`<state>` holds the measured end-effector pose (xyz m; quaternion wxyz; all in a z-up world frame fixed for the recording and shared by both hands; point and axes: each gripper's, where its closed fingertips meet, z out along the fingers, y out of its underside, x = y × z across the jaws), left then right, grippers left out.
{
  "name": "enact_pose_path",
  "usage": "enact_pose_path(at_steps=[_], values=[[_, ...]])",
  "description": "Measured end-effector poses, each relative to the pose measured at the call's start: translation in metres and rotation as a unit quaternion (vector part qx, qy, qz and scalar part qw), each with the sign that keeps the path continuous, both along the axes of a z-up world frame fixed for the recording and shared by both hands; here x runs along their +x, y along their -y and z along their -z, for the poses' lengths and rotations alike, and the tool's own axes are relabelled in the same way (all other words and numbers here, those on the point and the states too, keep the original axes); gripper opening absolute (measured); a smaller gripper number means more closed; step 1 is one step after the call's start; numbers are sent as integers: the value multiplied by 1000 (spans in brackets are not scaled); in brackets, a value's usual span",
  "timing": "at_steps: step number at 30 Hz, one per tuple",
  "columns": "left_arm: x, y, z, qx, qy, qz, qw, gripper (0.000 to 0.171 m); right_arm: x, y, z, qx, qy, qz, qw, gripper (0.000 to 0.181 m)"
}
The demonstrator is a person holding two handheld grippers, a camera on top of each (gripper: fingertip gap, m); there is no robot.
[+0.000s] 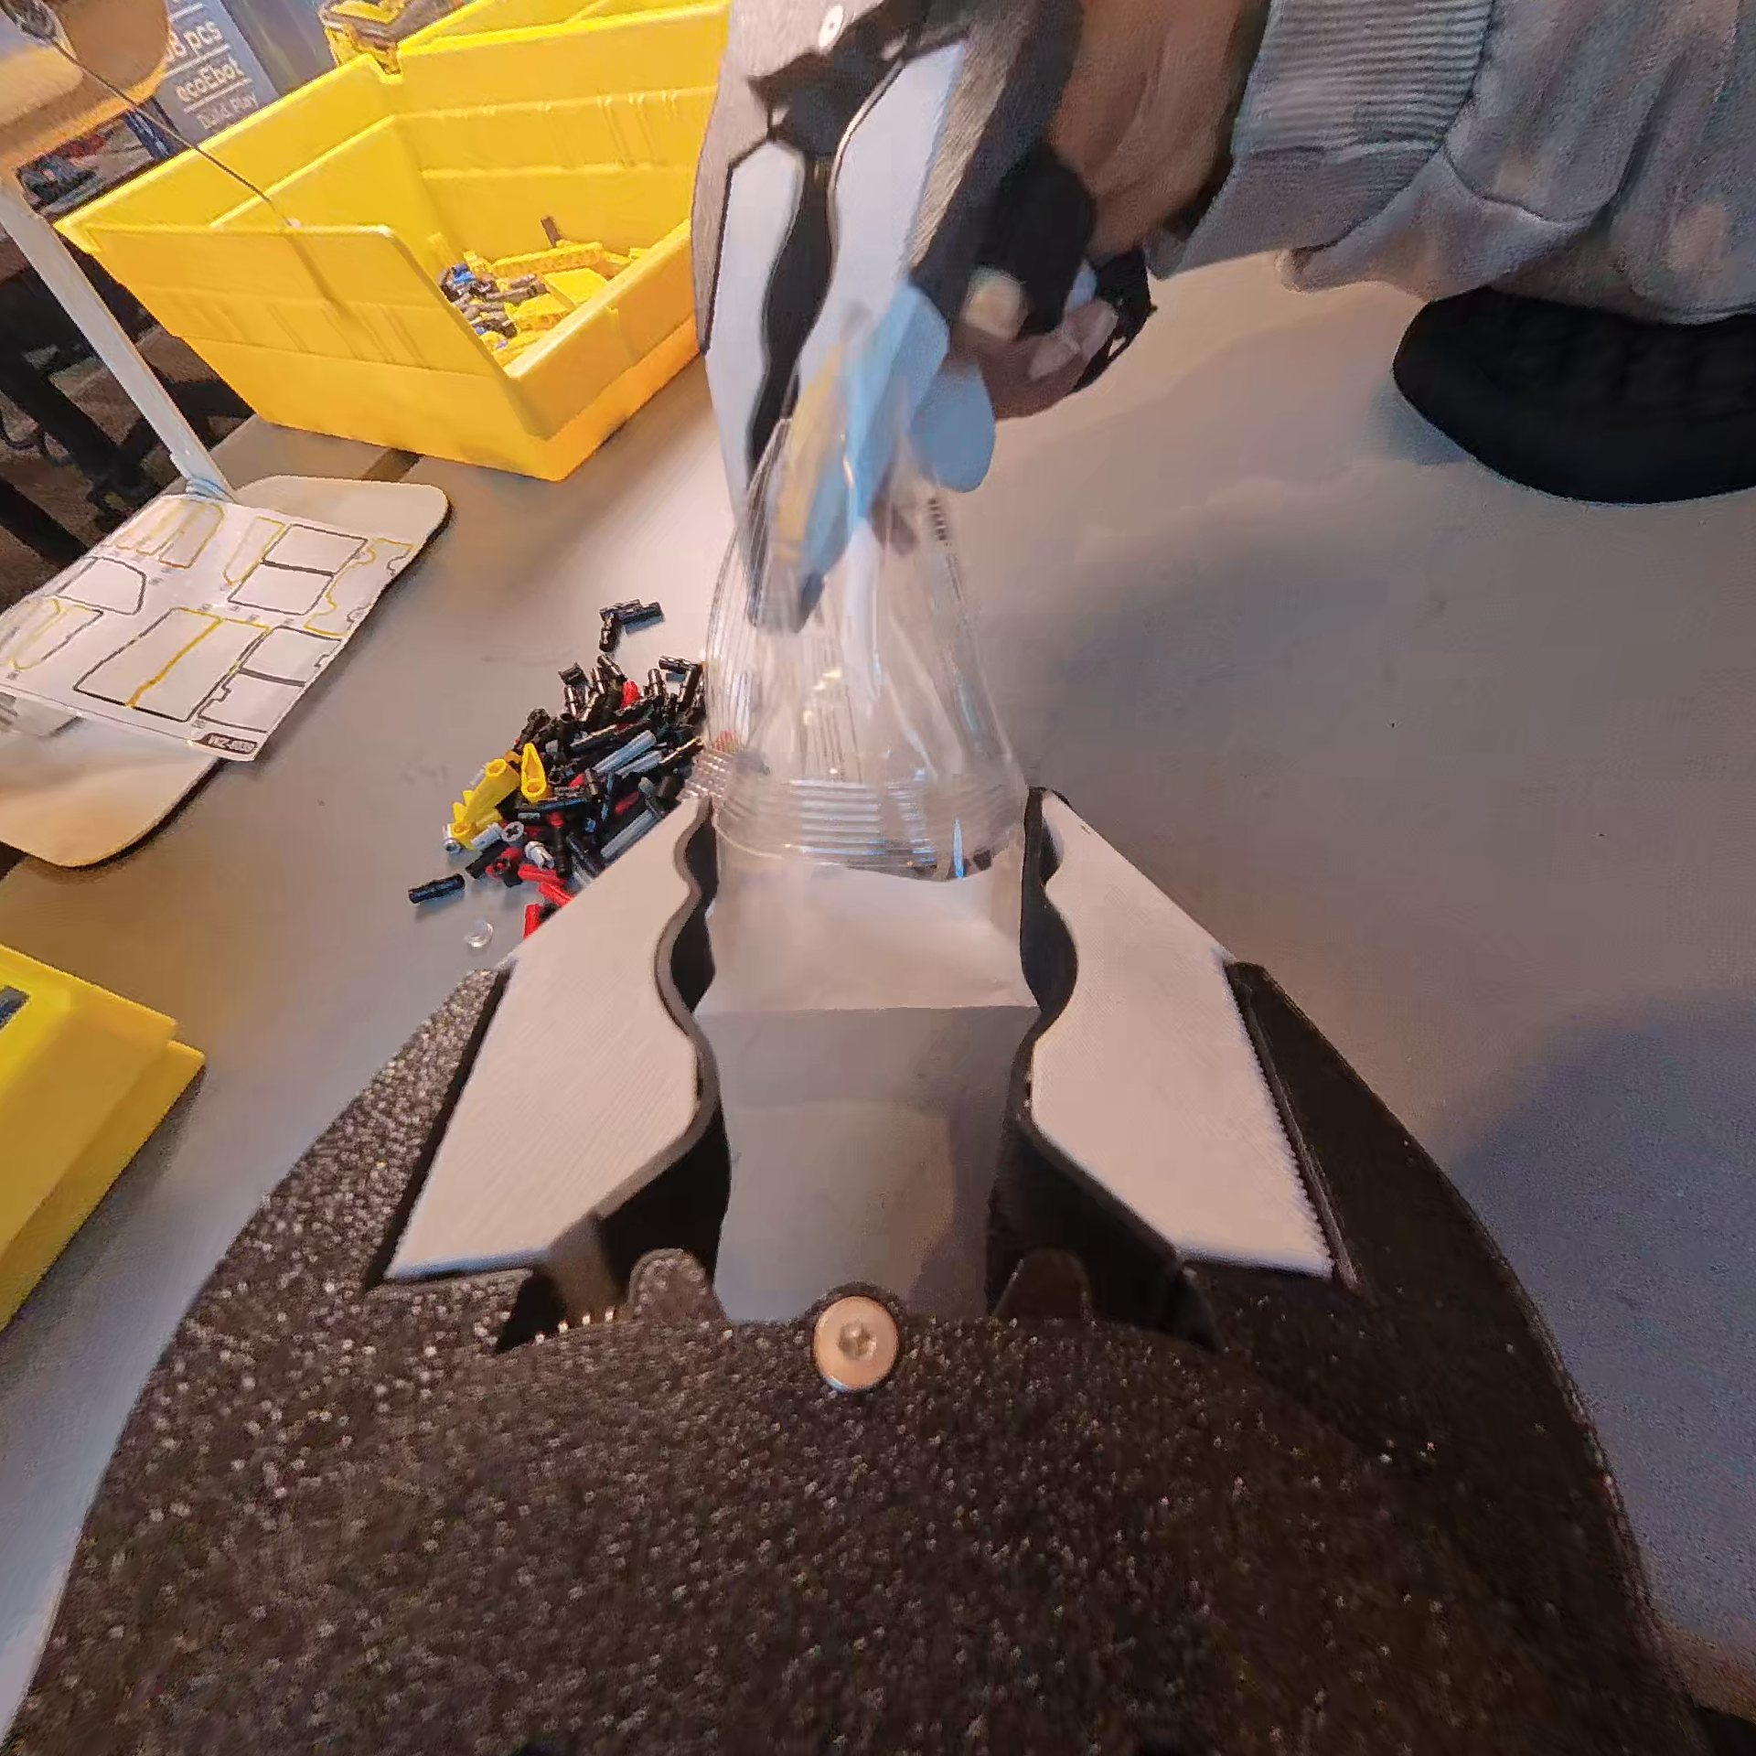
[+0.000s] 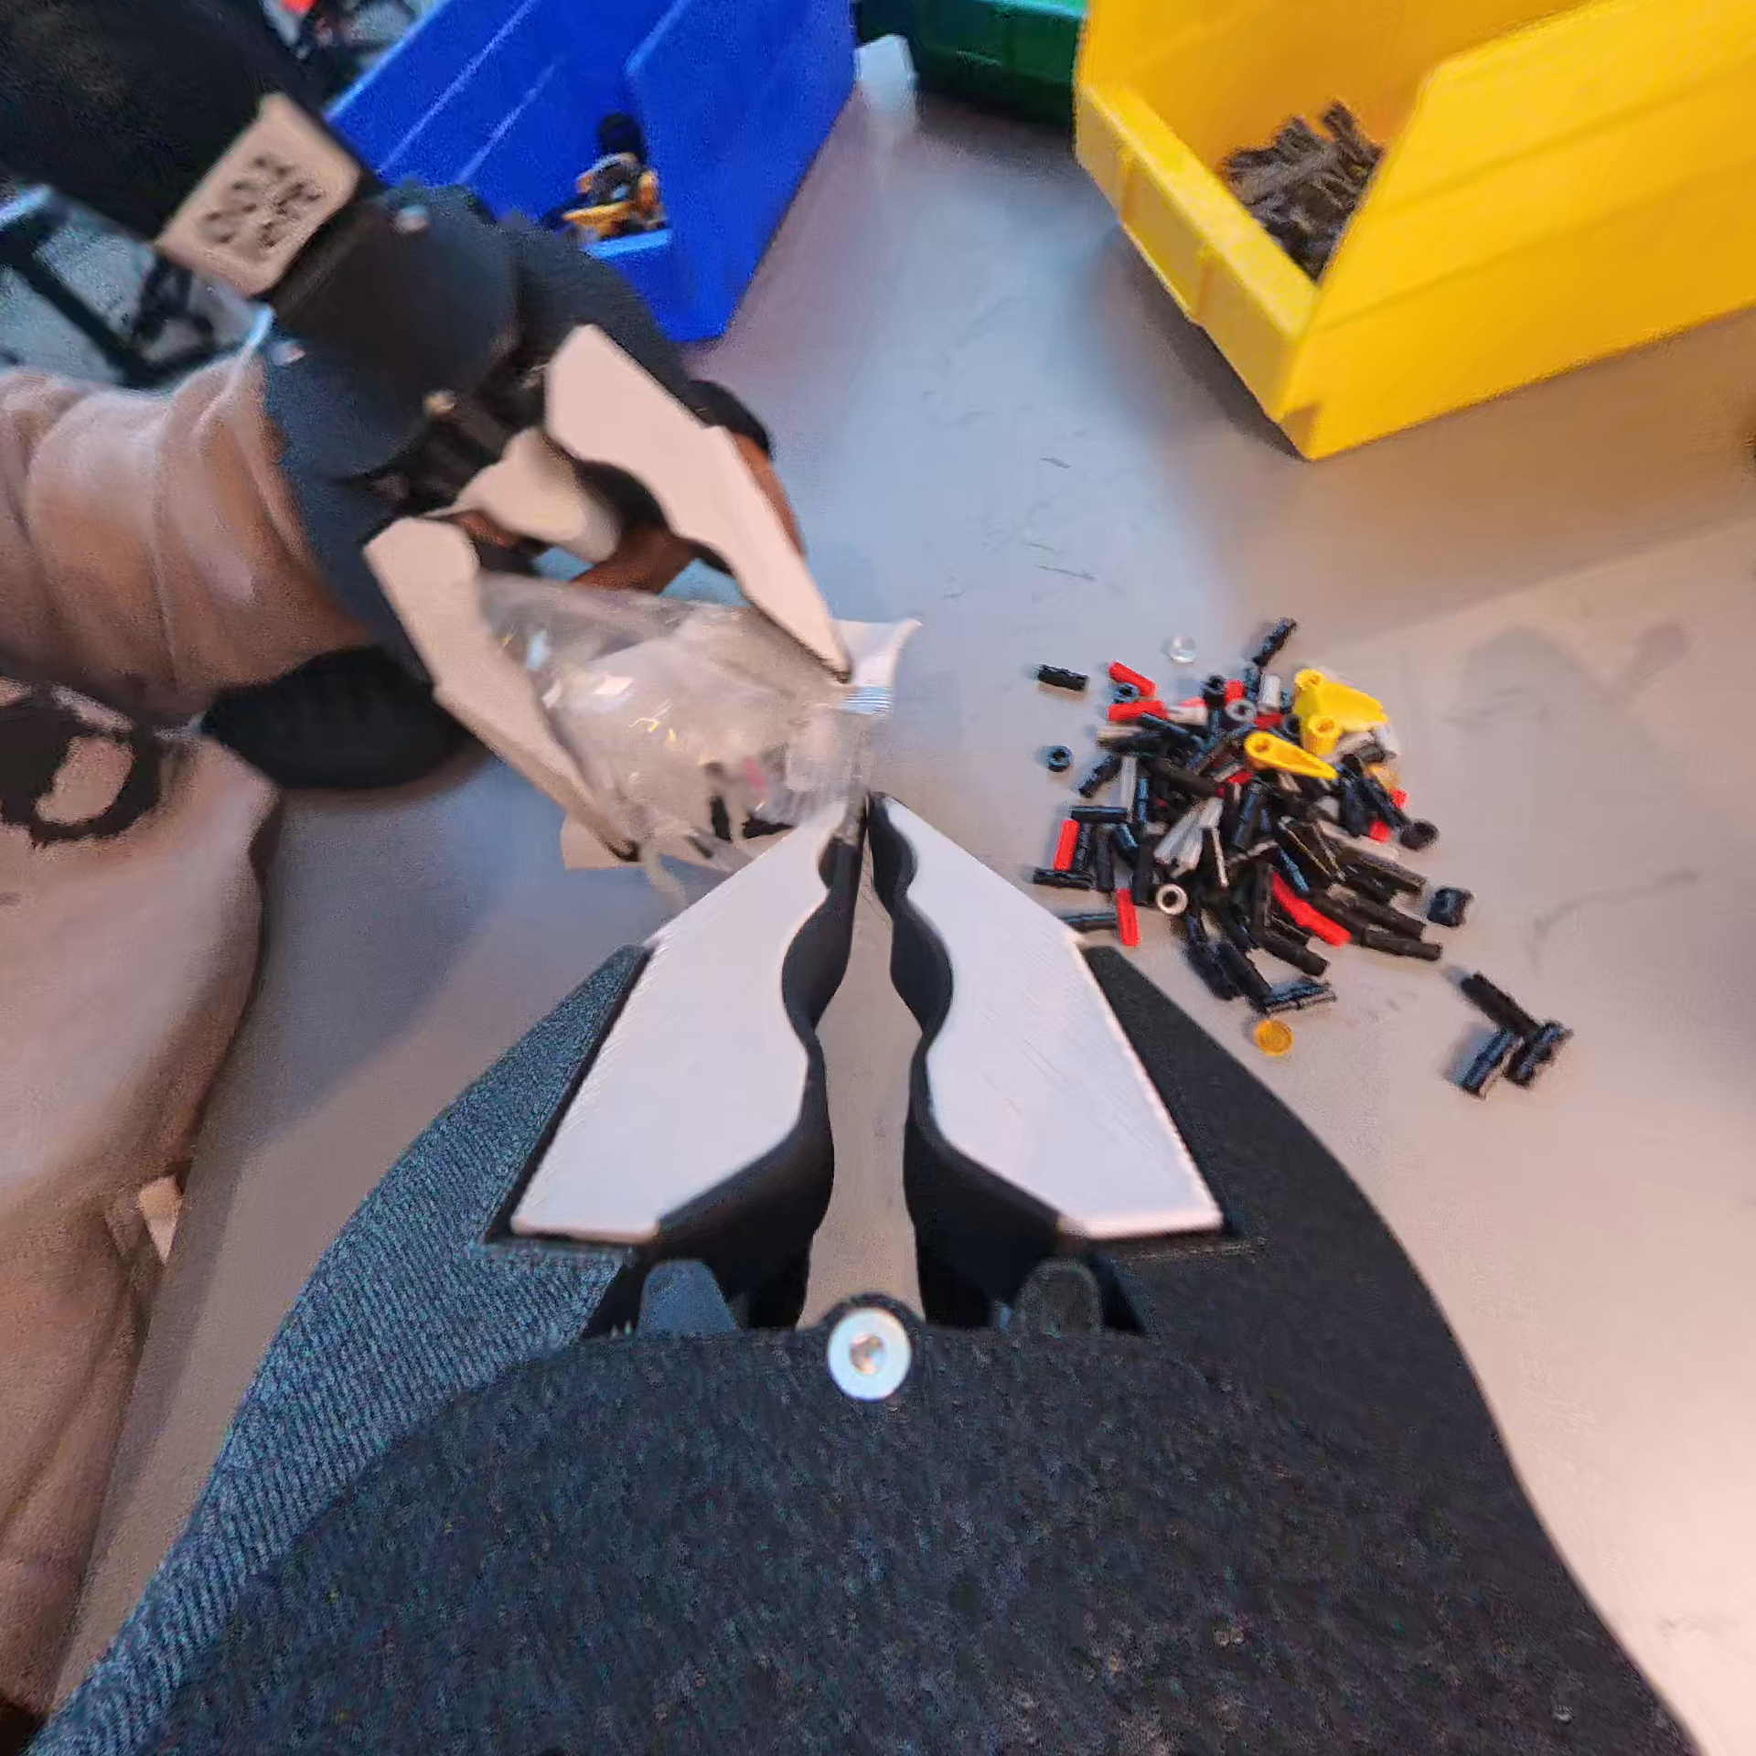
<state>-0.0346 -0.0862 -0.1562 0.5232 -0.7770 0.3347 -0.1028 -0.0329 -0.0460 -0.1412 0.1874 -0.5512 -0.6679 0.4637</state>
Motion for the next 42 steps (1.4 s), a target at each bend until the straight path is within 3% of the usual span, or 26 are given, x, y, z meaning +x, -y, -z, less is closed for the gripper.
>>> enact_pose_path(at_steps=[3,4,6,9,15,19,21,24,27,35,39,42], values=[[3,3,-2,10,-10,6,1000,44,-7,-32,19,-2,24,85,996,0],[5,4,-4,19,-8,12,1000,21,-5,-47,26,32,35,113,992,0],[6,5,-9,30,-11,11,999,19,-1,-43,22,34,28,99,994,0],[5,4,-12,36,-16,6,999,38,0,-36,12,53,13,83,995,0],[-7,-1,-24,16,46,-10,999,114,6,-7,-7,104,-29,-11,994,0],[11,5,-13,-9,16,20,1000,131,7,22,-24,115,-40,-55,991,0],[17,5,-5,-8,-26,21,999,120,6,31,-31,132,-53,-67,988,0],[15,3,-8,30,-67,11,997,76,5,18,-32,162,-40,-32,985,0],[12,-1,-12,57,-76,-6,995,54,4,12,-35,128,-34,-6,991,0],[8,-4,3,38,-72,-7,997,43,8,0,-15,138,10,13,990,1],[4,-1,0,29,-36,2,999,51,16,-6,-38,122,-28,6,992,13],[3,1,0,20,-16,13,1000,53,24,3,-61,107,-73,-30,991,0]])
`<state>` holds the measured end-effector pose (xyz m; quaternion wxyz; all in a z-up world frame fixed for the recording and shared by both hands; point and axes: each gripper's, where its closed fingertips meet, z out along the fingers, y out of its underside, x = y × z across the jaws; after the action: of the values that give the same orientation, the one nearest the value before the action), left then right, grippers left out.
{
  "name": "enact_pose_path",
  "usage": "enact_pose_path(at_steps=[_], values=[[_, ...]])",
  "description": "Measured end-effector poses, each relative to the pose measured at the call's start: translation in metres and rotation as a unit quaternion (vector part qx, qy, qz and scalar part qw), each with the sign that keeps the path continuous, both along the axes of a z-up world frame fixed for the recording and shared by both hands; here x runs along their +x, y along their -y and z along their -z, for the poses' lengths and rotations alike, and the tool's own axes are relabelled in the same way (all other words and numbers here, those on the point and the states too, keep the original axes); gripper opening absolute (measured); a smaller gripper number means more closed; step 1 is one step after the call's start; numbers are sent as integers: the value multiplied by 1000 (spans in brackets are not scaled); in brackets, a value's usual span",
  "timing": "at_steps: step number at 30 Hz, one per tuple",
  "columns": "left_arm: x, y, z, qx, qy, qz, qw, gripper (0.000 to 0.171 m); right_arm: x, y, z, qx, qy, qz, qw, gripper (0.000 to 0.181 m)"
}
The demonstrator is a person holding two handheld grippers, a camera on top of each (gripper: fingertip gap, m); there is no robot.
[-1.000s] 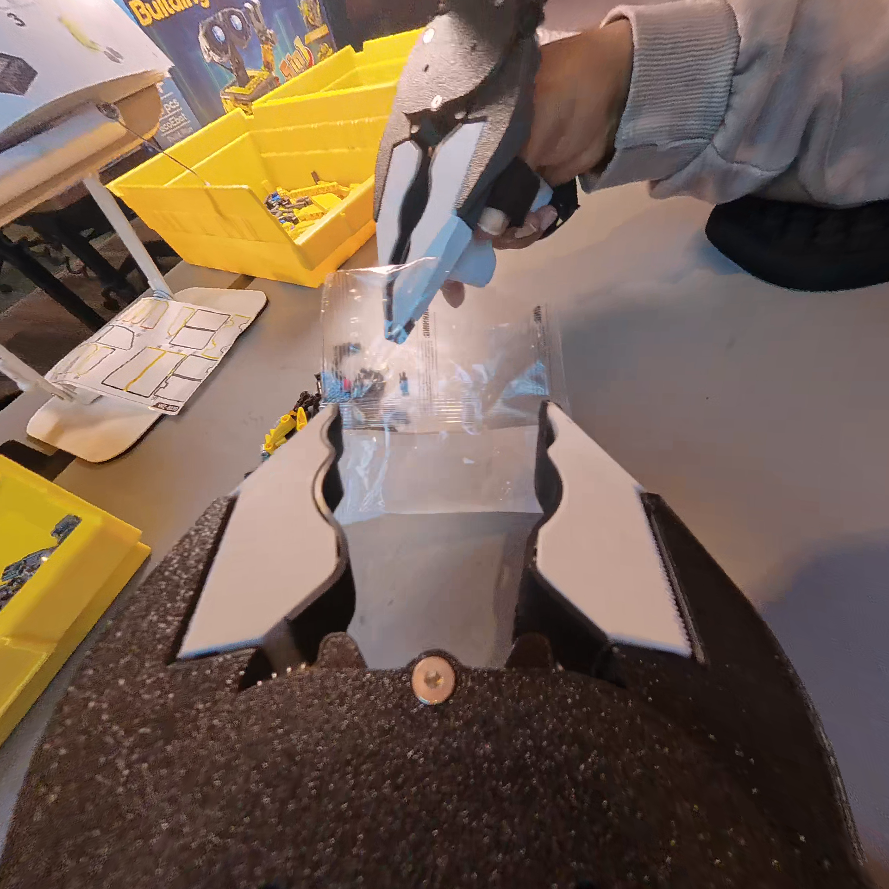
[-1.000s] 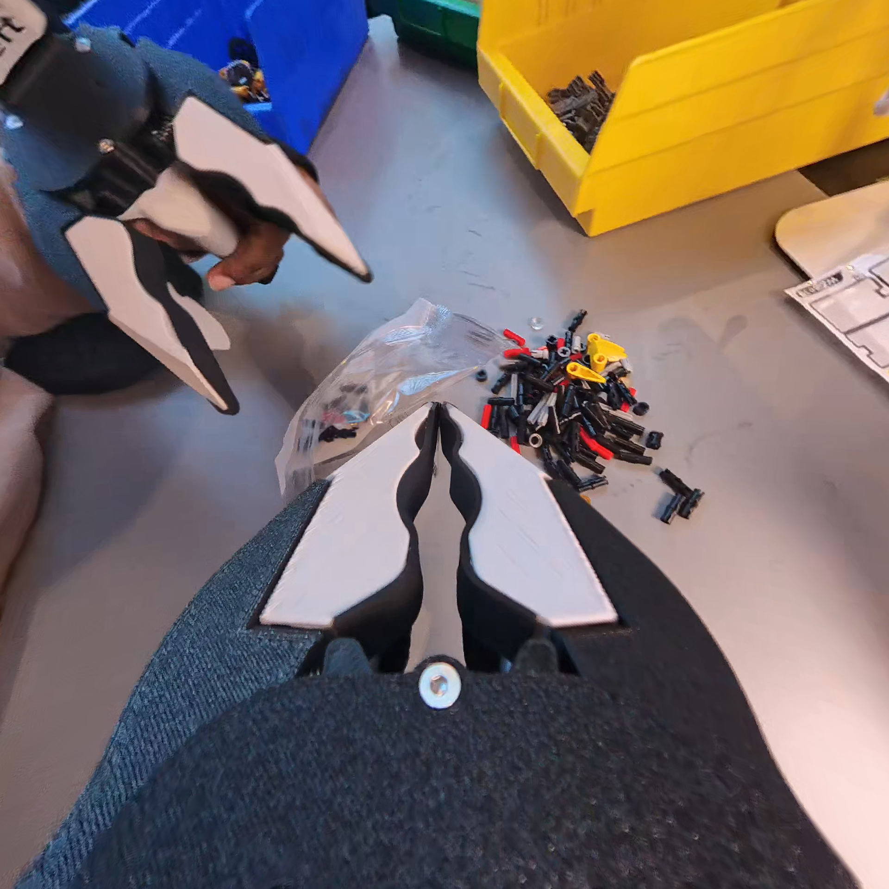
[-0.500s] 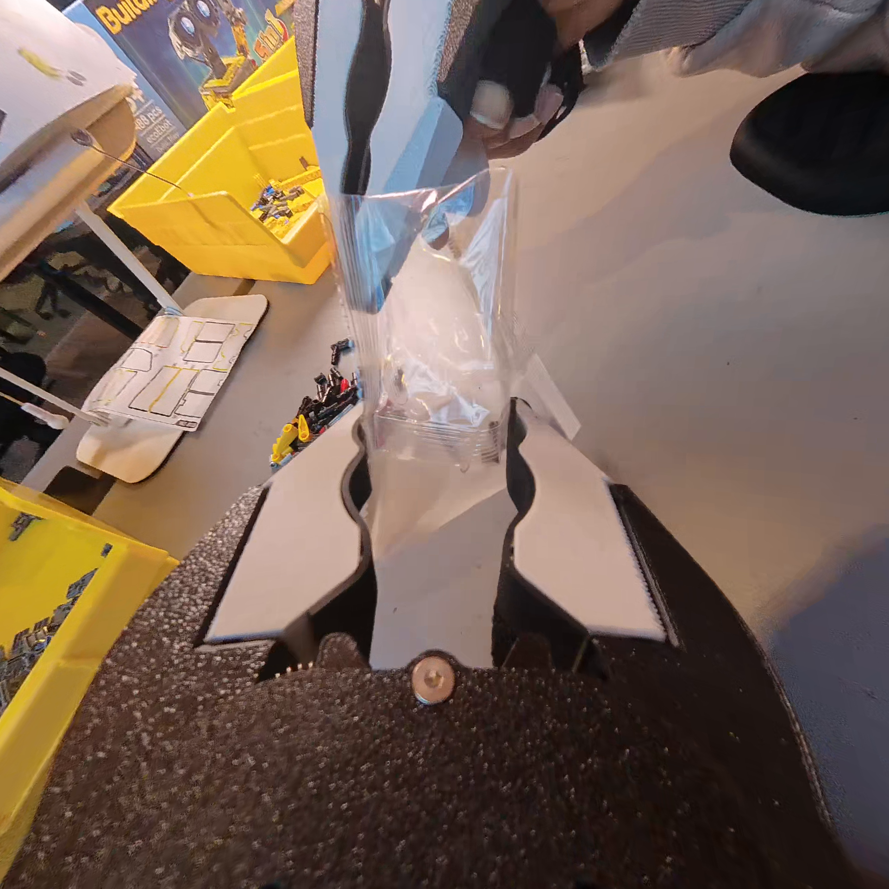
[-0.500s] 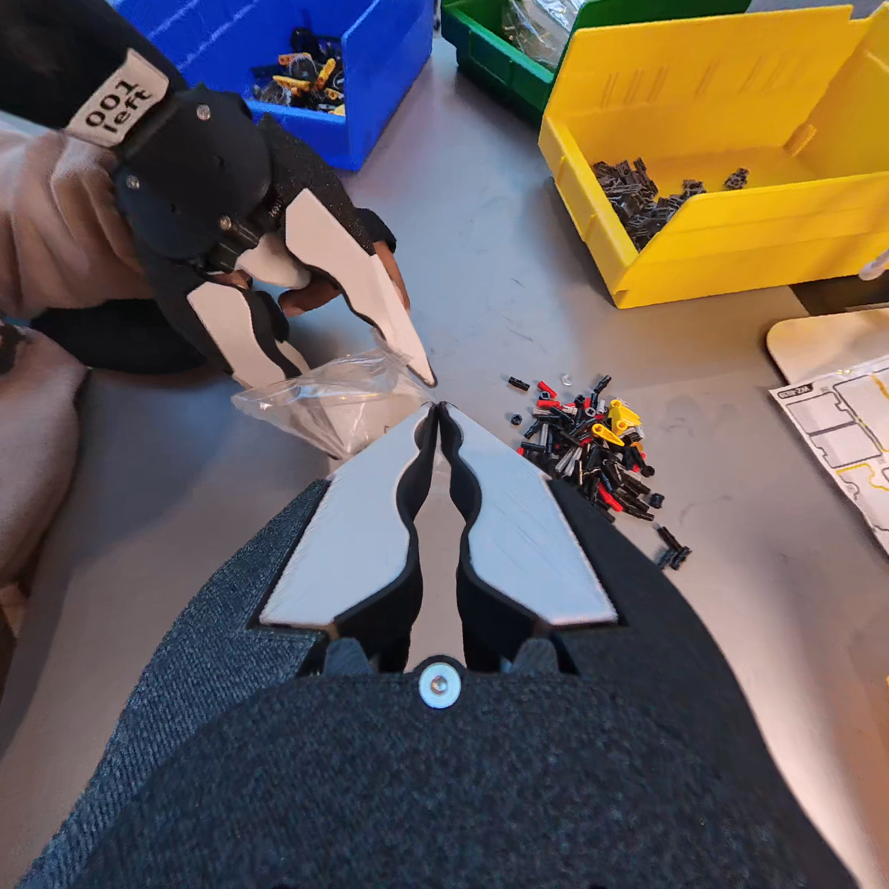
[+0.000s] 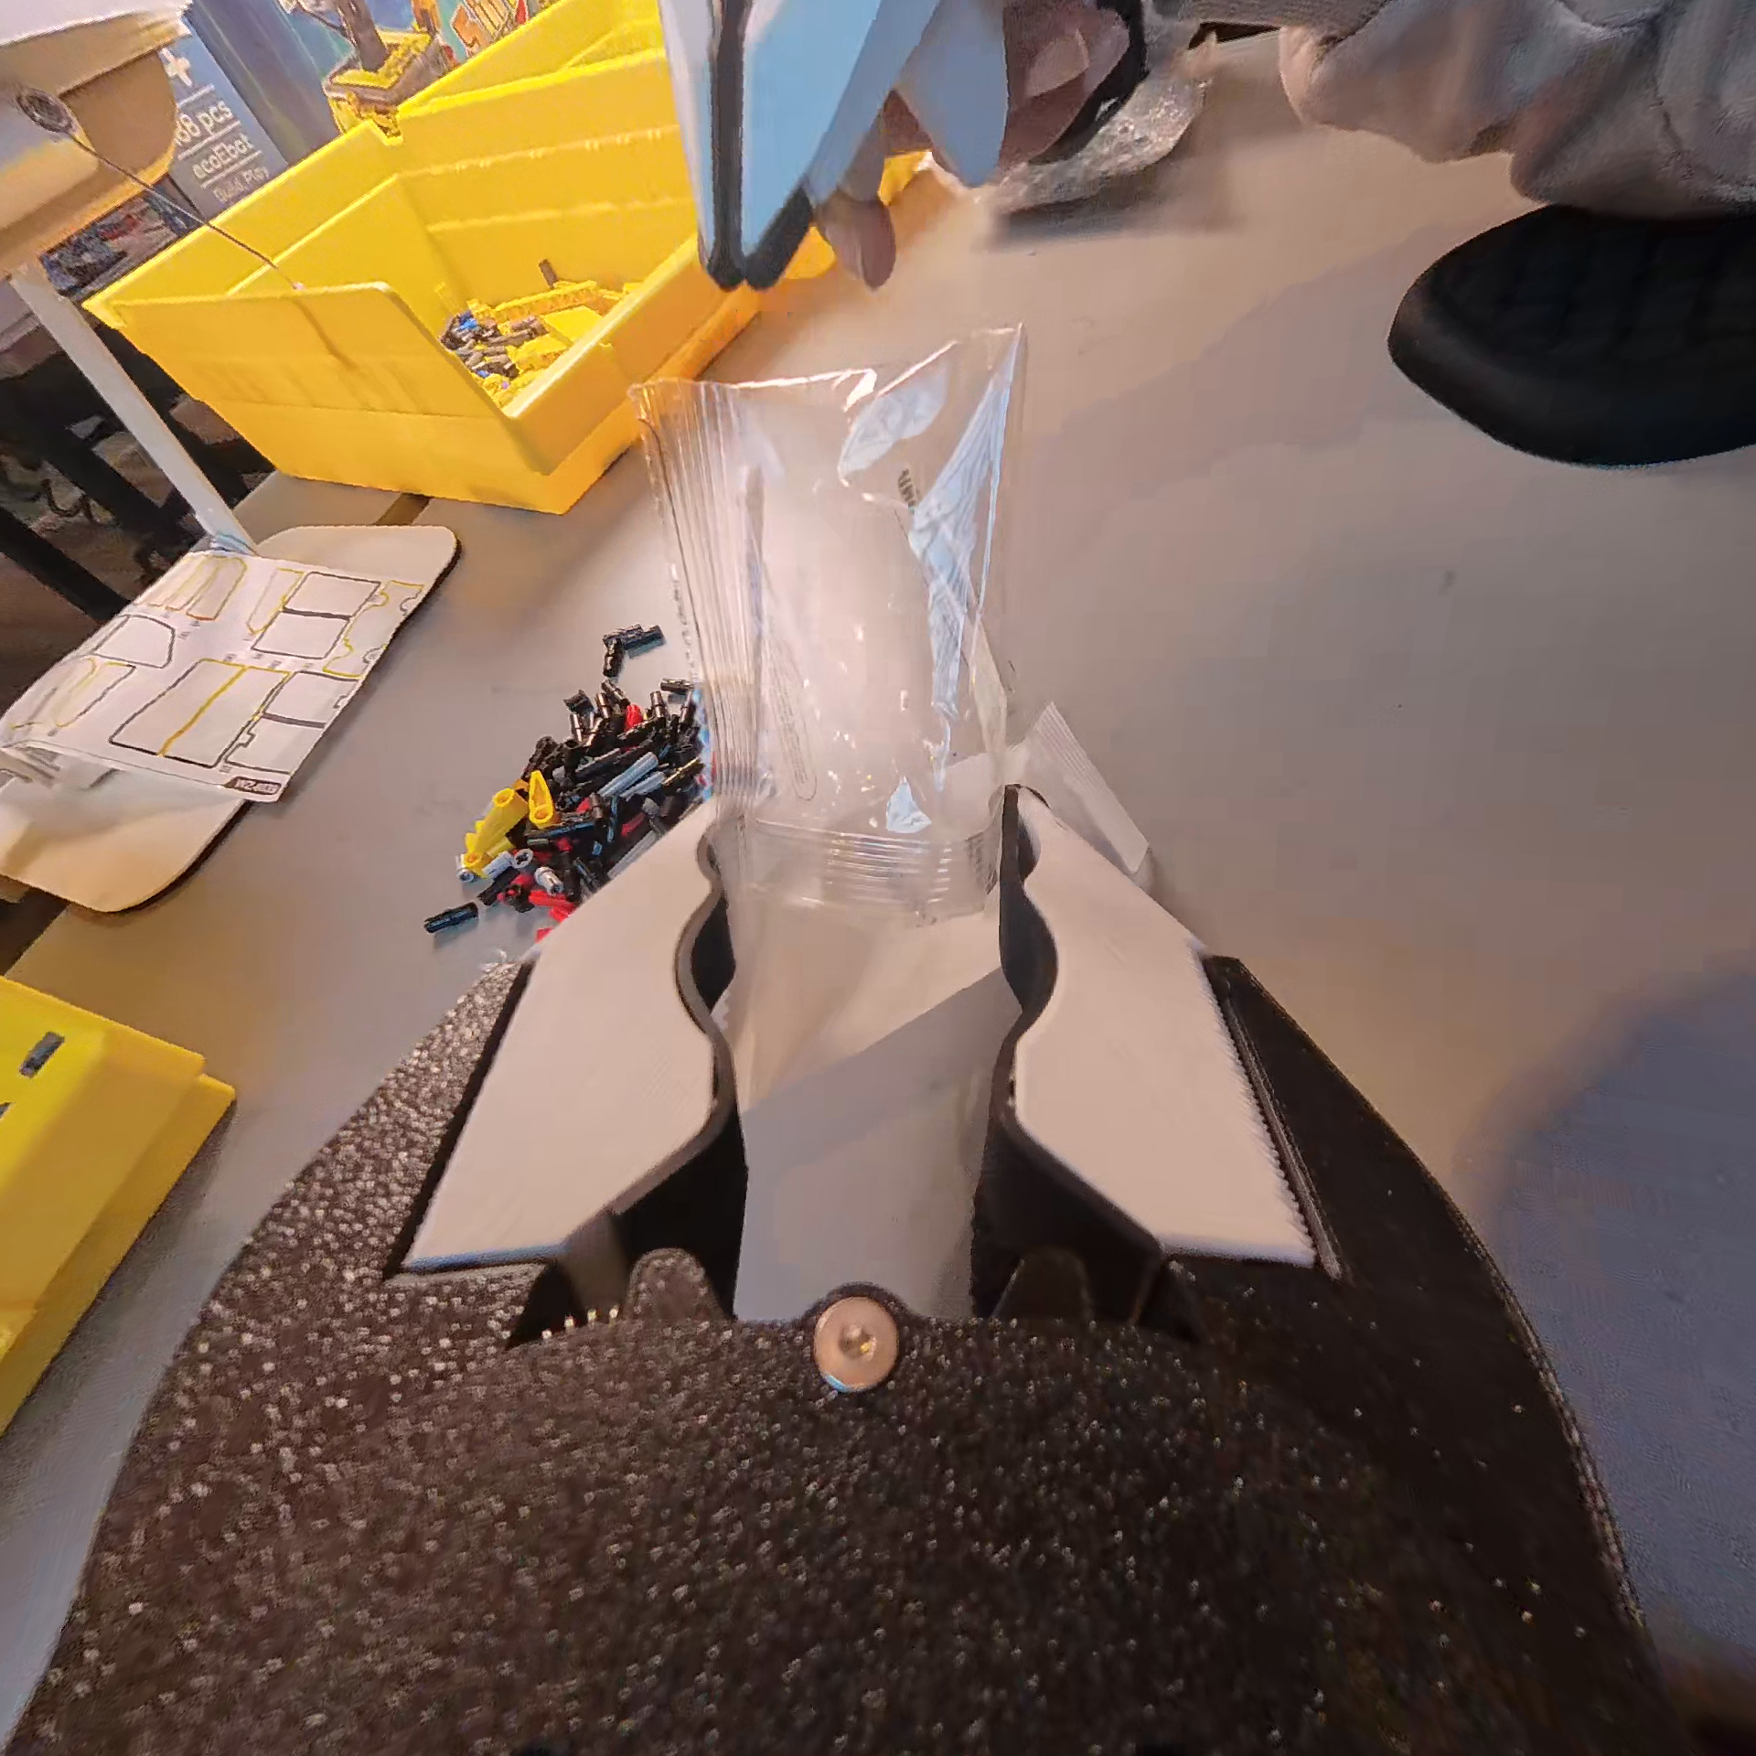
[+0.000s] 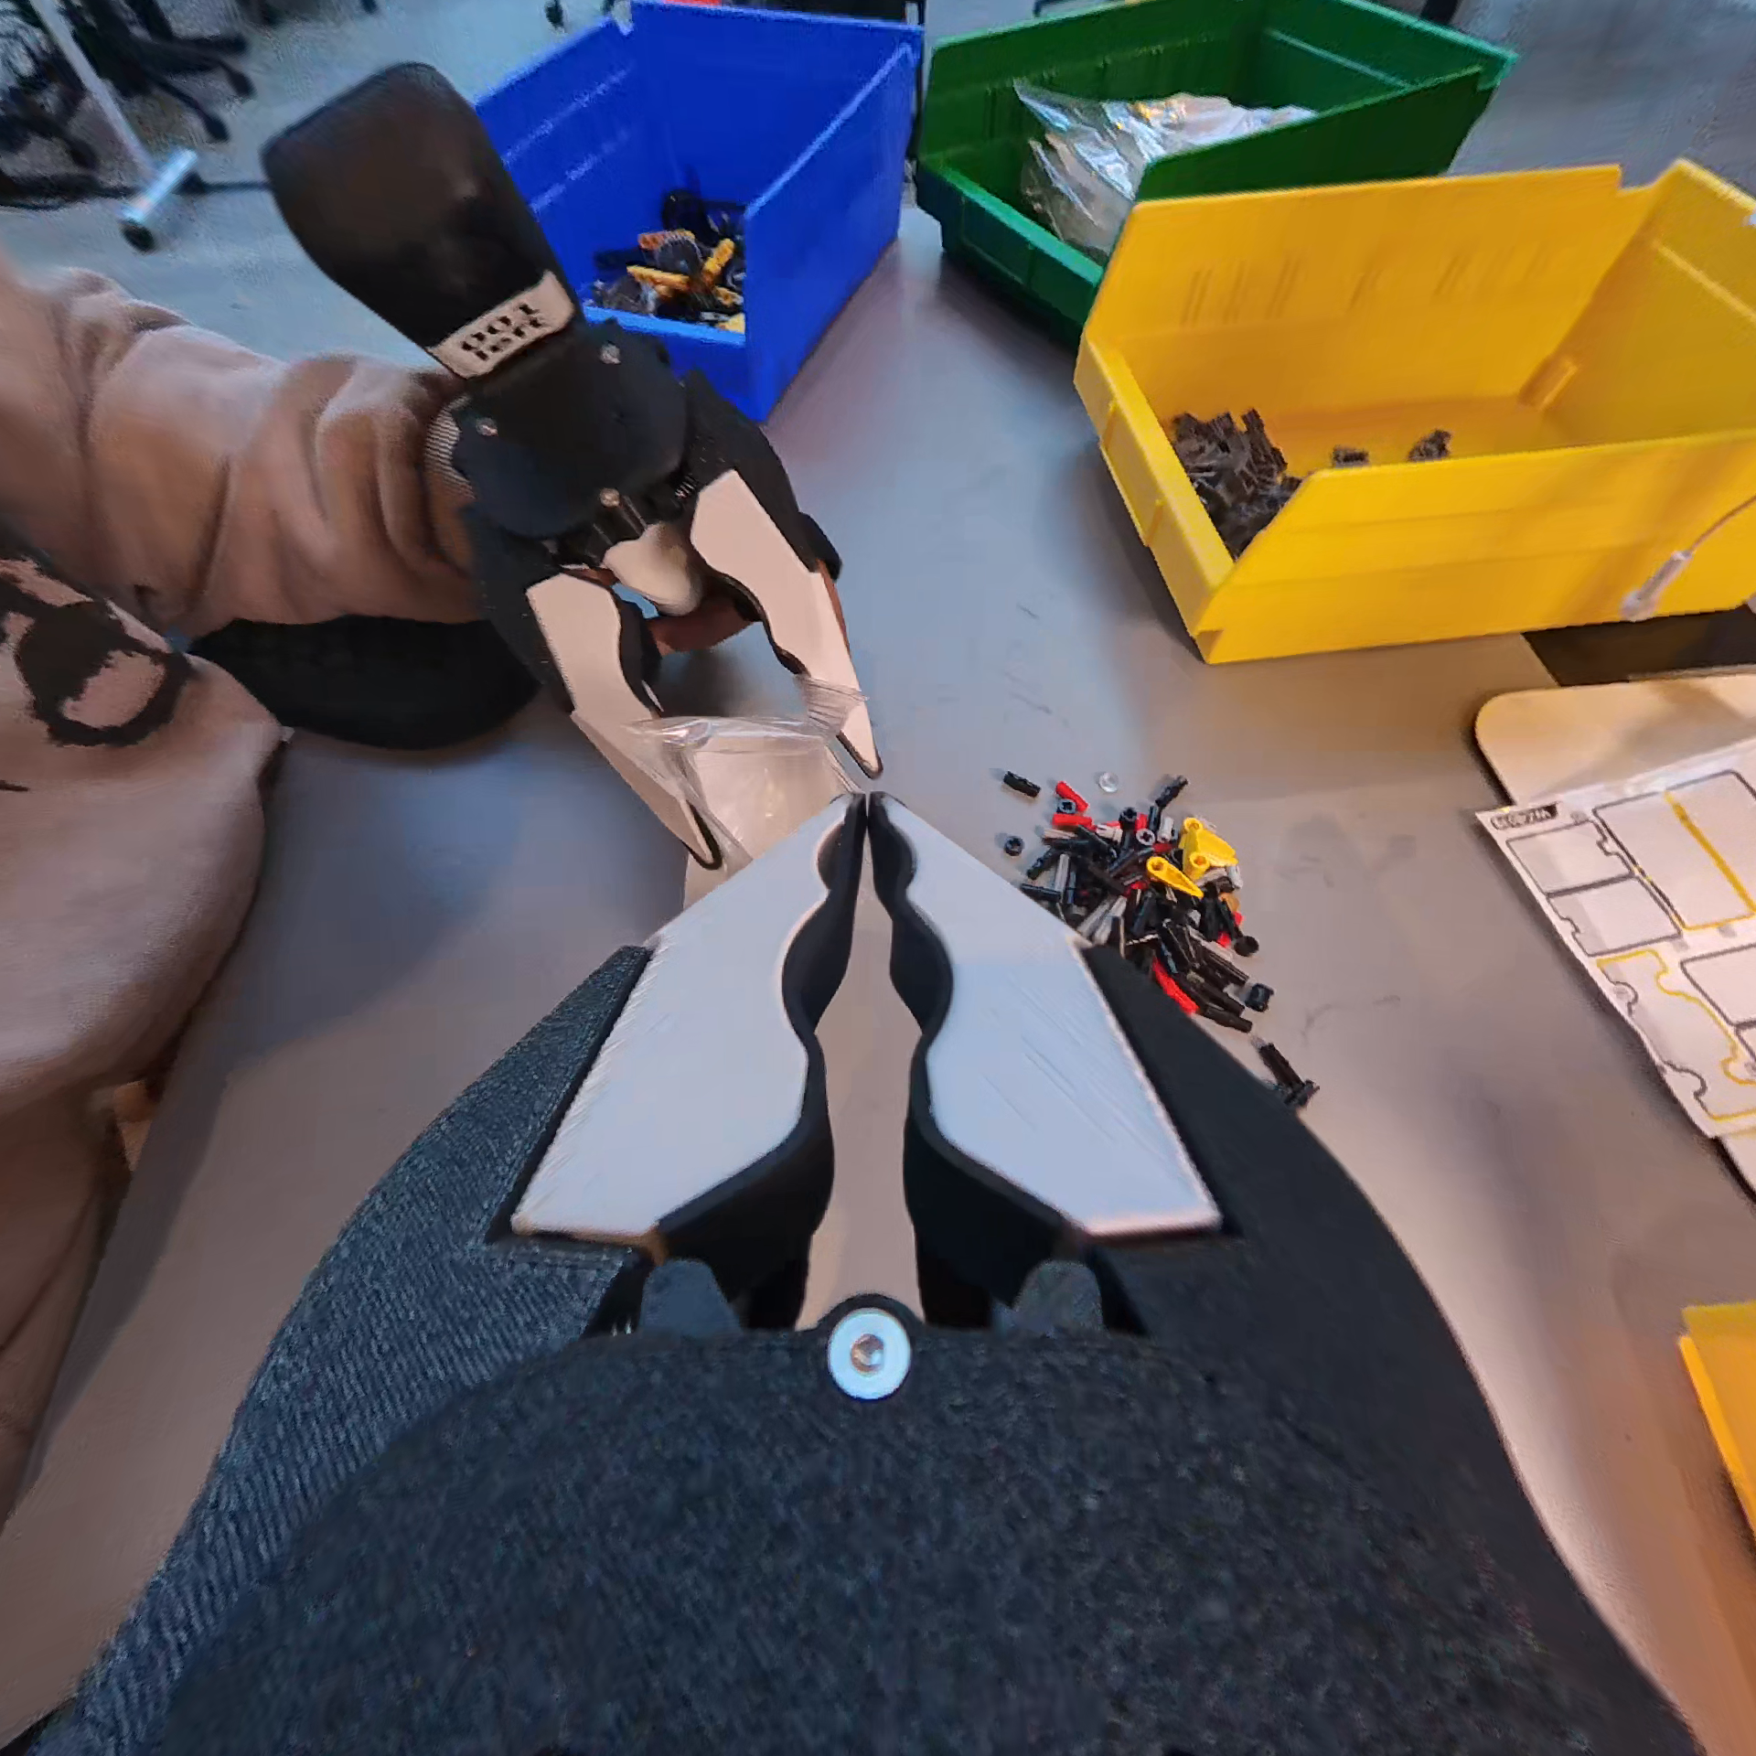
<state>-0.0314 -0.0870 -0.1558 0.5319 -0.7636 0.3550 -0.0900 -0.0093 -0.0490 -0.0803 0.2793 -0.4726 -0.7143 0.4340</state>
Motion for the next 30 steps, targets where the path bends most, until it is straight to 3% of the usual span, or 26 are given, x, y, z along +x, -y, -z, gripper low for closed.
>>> enact_pose_path(at_steps=[2,7,10,13,18,21,27,30], values=[[1,1,0,0,5,6,1000,54,2,10,2,-4,12,-23,1000,0],[11,3,1,4,-4,23,1000,53,-9,29,46,22,93,-37,995,0],[17,5,3,4,-13,31,999,52,-14,26,71,92,130,-25,987,1],[15,5,10,-7,-27,29,999,54,-8,35,90,131,161,-53,977,38],[18,10,15,-26,-28,38,999,67,-5,48,86,105,146,-81,980,59],[21,13,23,-49,-39,45,997,83,-8,54,82,95,126,-86,984,70],[29,13,41,-101,-62,28,993,119,-17,63,85,118,108,-88,983,71],[28,8,44,-119,-57,-5,991,122,-20,63,84,117,109,-76,984,65]])
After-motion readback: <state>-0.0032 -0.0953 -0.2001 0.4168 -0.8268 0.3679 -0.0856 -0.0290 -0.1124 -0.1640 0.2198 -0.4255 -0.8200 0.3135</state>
